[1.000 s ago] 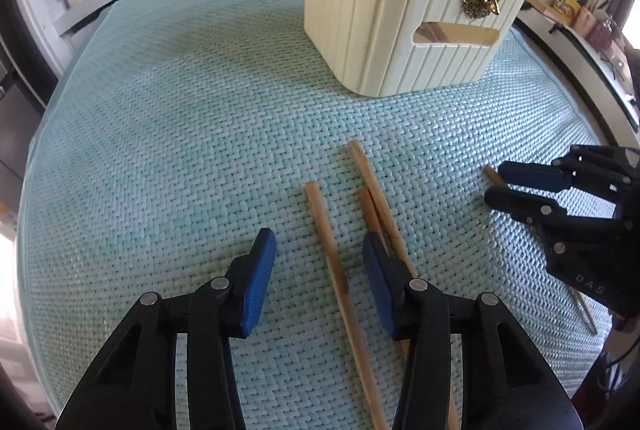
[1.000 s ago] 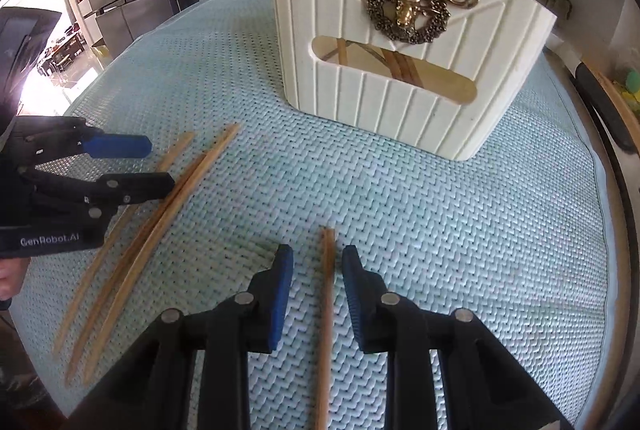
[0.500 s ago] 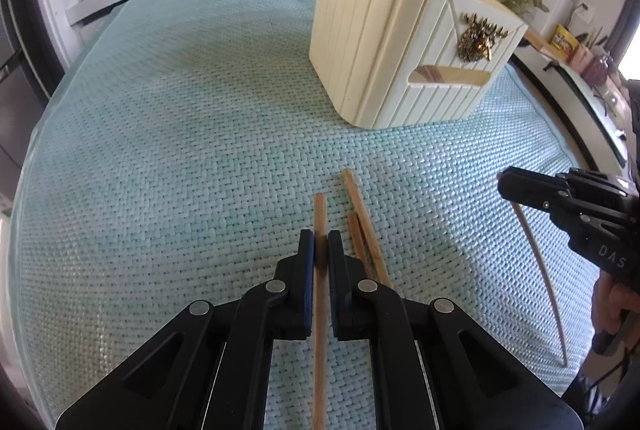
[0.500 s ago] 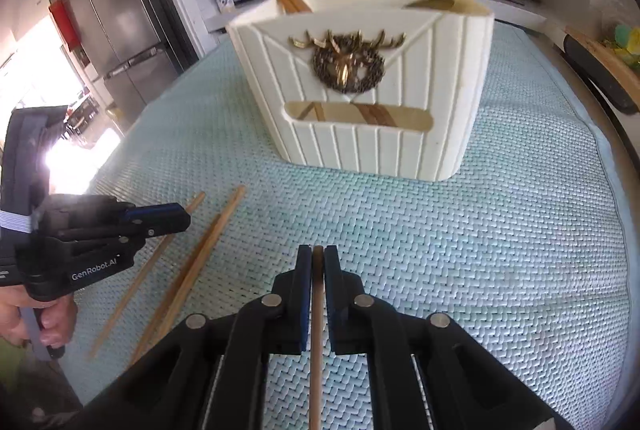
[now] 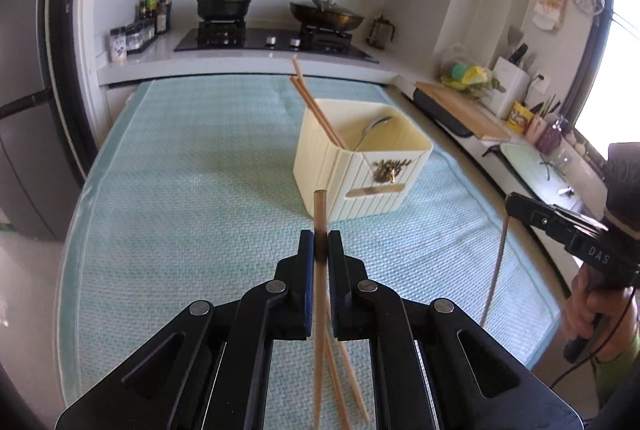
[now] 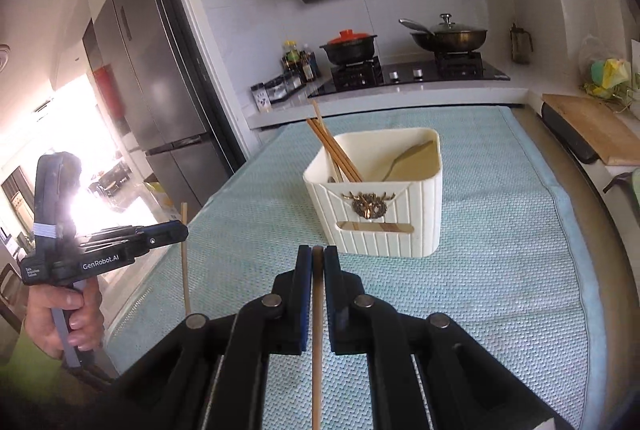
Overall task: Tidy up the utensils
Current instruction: 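Carry the held chopsticks toward the holder with both tools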
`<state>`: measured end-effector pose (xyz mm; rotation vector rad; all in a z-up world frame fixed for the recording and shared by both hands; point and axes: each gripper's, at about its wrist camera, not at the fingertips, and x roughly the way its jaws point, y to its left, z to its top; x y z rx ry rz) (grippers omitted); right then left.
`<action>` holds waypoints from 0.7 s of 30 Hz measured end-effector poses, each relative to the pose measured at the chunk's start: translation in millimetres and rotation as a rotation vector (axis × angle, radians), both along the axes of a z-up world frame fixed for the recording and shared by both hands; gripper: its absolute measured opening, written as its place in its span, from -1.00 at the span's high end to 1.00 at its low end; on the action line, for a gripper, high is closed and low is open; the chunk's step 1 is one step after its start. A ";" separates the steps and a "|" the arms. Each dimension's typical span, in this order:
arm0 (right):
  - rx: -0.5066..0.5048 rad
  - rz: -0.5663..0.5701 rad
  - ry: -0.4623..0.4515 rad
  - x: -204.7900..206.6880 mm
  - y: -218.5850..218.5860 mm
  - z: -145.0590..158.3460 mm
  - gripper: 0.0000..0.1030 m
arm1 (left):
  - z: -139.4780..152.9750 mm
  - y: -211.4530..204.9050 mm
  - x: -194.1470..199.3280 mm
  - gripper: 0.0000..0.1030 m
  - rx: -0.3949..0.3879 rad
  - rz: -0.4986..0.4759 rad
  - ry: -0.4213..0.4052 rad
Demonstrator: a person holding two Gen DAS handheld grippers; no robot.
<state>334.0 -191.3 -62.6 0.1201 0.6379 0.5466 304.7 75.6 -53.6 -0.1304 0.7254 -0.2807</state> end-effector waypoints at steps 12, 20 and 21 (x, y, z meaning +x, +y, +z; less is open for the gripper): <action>0.021 -0.016 -0.175 -45.9 -8.2 45.6 0.88 | 27.7 -5.4 -25.9 0.92 -0.071 0.007 -0.088; 0.025 -0.025 -0.233 -52.6 -11.6 62.7 0.88 | 40.2 -9.8 -30.7 0.92 -0.085 0.000 -0.123; 0.025 -0.026 -0.238 -53.5 -11.9 63.9 0.88 | 40.7 -10.9 -31.6 0.92 -0.086 0.000 -0.126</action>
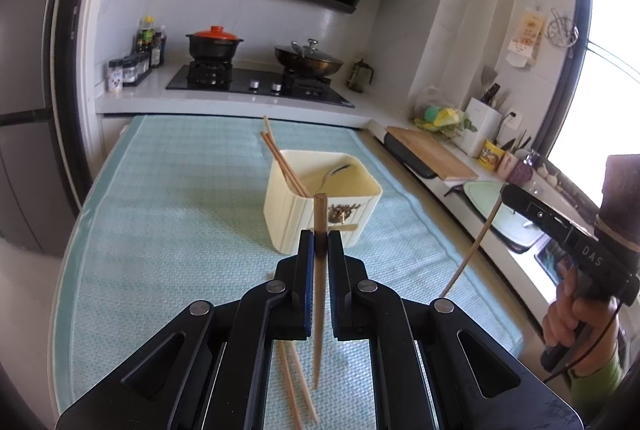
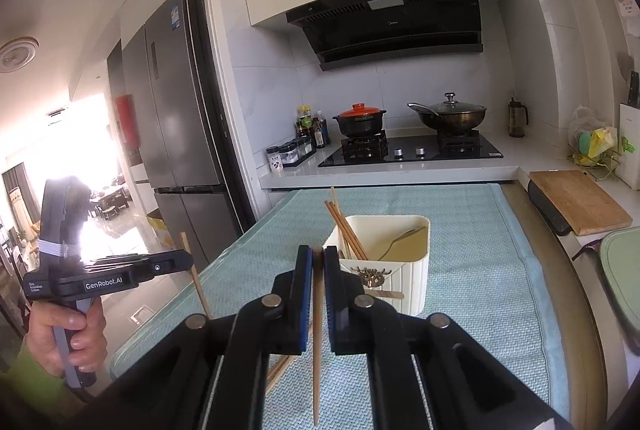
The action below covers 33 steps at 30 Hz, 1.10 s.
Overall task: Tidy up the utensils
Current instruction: 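Carry the held chopsticks toward the holder with both tools, then lower the chopsticks into the holder and open both tools to release them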
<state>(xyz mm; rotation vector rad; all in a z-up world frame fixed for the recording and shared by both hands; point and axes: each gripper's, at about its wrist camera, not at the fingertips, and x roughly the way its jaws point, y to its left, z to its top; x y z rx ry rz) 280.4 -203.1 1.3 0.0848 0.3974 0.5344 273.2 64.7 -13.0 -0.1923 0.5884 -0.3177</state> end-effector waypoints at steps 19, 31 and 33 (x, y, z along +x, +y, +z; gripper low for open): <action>-0.049 -0.014 -0.047 12.5 -1.9 17.8 0.88 | 8.4 2.6 20.4 0.92 -0.003 0.004 -0.006; -0.098 -0.046 -0.170 53.2 -4.2 72.6 0.88 | 70.4 0.6 53.6 0.92 -0.010 0.009 -0.119; -0.105 -0.057 -0.188 65.3 -3.0 82.4 0.88 | 82.1 -1.6 64.8 0.92 -0.008 0.019 -0.152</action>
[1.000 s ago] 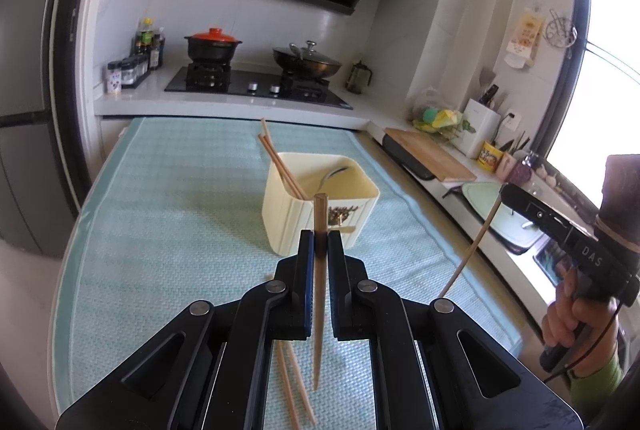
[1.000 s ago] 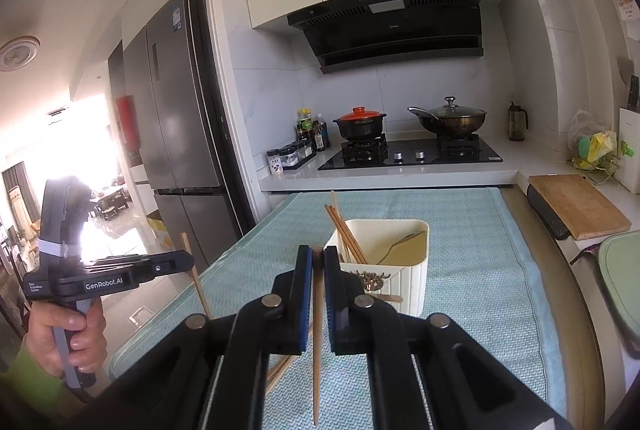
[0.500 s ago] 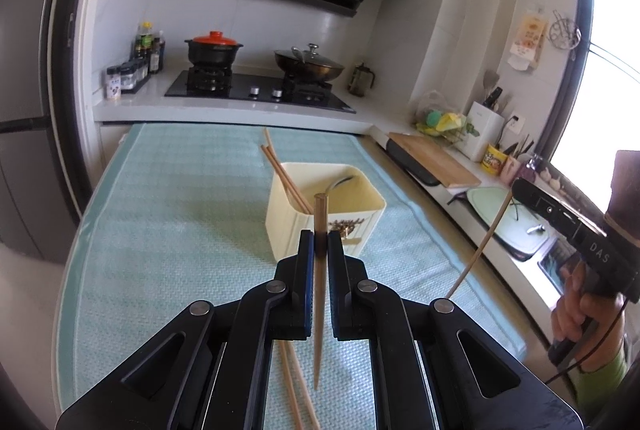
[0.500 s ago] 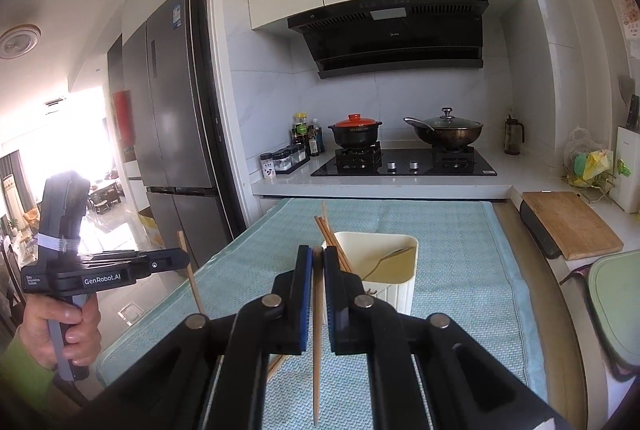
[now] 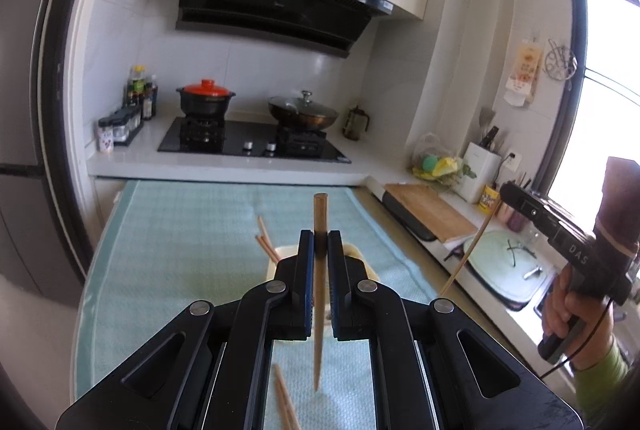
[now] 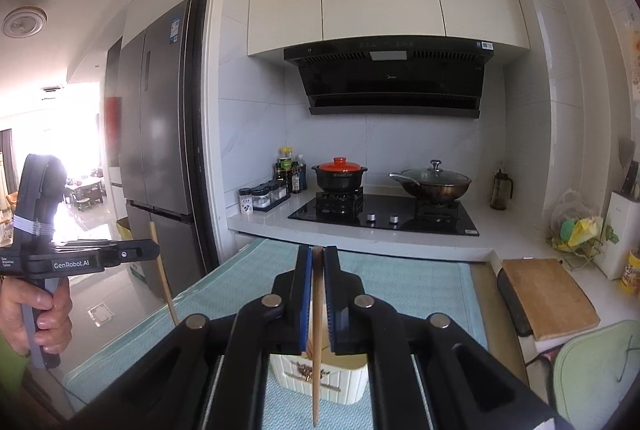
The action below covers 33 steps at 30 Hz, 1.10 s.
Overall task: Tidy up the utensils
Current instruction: 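Lower the chopsticks into the holder and open both tools to release them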
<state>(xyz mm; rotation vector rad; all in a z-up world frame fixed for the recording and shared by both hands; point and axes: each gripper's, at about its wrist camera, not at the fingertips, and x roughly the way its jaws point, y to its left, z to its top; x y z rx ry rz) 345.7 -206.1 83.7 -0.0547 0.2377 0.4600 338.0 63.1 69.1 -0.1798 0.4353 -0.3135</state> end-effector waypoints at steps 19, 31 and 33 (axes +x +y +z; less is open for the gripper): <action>-0.138 0.026 0.110 138.6 51.0 -44.2 0.88 | -47.7 -29.6 129.0 0.92 -0.049 0.076 0.086; -0.105 0.093 0.398 212.1 80.5 -109.5 0.73 | -107.3 -34.2 153.7 0.58 0.009 0.098 0.257; -0.077 0.083 0.378 207.2 78.3 -101.1 0.26 | -101.4 -27.1 146.0 0.09 0.010 0.114 0.250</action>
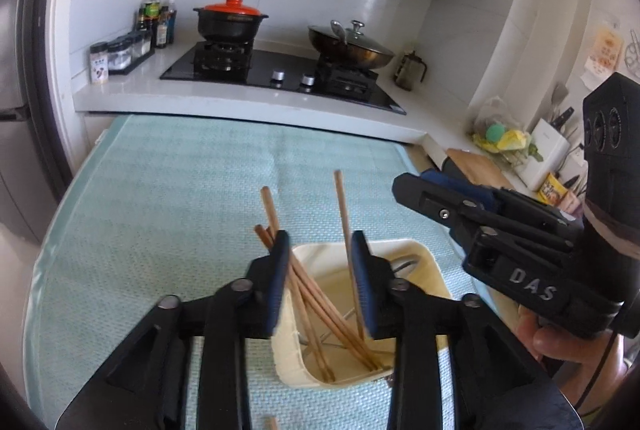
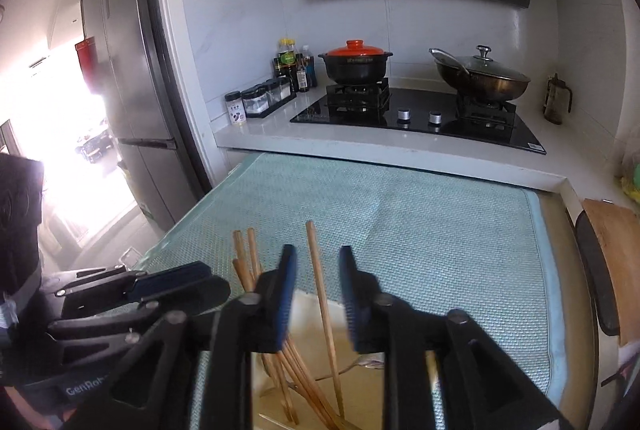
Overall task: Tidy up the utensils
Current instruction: 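Lower the chopsticks into the holder and open both tools to release them, then withdraw both open tools from the holder back over the last chopsticks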
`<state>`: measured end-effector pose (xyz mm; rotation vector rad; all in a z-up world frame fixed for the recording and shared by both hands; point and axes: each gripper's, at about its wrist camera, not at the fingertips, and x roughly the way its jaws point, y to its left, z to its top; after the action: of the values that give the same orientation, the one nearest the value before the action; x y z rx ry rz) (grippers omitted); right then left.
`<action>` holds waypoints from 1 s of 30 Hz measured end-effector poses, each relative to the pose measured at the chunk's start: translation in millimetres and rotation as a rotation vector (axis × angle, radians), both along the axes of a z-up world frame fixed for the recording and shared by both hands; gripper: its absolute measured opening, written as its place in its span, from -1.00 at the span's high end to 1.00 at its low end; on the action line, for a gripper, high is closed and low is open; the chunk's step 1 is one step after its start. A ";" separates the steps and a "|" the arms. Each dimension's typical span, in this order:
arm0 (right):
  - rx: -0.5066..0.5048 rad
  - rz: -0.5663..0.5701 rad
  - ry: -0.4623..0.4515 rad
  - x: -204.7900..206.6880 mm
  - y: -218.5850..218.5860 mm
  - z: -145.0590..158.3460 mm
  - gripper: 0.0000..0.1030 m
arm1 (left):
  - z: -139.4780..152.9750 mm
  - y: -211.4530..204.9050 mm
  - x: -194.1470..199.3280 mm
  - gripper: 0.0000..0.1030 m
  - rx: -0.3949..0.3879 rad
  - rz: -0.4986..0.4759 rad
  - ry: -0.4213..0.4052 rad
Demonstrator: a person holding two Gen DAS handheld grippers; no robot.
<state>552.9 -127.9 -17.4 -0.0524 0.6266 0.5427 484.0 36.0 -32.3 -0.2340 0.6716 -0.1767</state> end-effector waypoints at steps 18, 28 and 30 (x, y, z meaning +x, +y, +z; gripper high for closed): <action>-0.148 0.043 -0.115 -238.7 -66.6 -17.6 0.01 | 13.0 39.2 -225.3 -0.67 0.295 -0.108 0.003; -0.038 -0.112 0.013 -306.9 -100.7 -90.3 0.01 | -36.1 24.7 -260.1 -0.73 0.056 -0.031 0.033; -0.041 -0.133 0.035 -310.7 -104.5 -99.3 0.01 | -44.6 23.1 -259.1 -0.73 0.059 -0.014 0.050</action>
<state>242.2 -232.4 -116.7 -0.0391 0.6703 0.4026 224.9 59.1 -76.8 -0.1774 0.7270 -0.1647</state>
